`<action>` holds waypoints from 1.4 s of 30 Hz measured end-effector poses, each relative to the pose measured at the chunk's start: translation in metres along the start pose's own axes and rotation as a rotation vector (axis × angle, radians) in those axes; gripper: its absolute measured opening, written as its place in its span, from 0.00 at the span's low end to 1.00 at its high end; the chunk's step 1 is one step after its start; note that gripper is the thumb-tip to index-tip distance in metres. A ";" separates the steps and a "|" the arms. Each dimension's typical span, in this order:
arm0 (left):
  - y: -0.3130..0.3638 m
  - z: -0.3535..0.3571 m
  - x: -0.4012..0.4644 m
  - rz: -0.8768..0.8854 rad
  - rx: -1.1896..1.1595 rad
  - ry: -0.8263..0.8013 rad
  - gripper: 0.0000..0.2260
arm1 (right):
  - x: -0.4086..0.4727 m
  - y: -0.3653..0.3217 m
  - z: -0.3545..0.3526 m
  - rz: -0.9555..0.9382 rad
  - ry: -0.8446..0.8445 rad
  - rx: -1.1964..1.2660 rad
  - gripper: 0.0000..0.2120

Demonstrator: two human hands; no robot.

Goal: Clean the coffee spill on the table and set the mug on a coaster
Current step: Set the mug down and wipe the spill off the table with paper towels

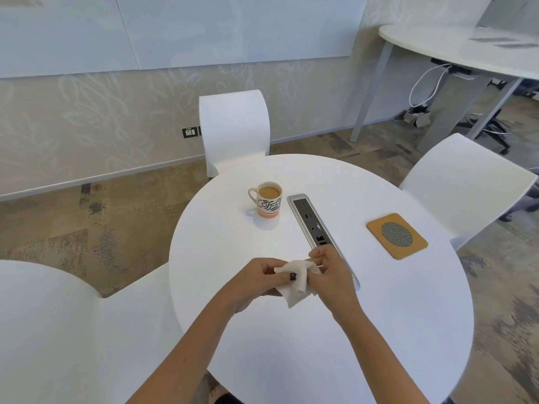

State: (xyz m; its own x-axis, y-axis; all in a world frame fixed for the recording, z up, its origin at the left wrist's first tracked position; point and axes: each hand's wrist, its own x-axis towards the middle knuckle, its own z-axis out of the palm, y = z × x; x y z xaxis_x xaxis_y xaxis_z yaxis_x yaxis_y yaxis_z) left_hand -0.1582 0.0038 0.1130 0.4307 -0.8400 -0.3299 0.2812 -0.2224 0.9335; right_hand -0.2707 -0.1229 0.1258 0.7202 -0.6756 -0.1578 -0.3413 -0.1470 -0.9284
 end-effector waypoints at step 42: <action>0.017 0.066 0.049 0.274 -0.052 0.139 0.09 | -0.017 -0.022 -0.020 -0.002 0.375 -0.006 0.05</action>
State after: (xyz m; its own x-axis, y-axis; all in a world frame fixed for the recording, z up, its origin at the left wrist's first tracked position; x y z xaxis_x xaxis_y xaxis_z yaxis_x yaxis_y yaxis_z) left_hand -0.1888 -0.0732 0.1220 0.6085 -0.7889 -0.0858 0.1804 0.0322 0.9831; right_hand -0.2873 -0.1225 0.1554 0.4503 -0.8926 -0.0208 -0.3445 -0.1522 -0.9264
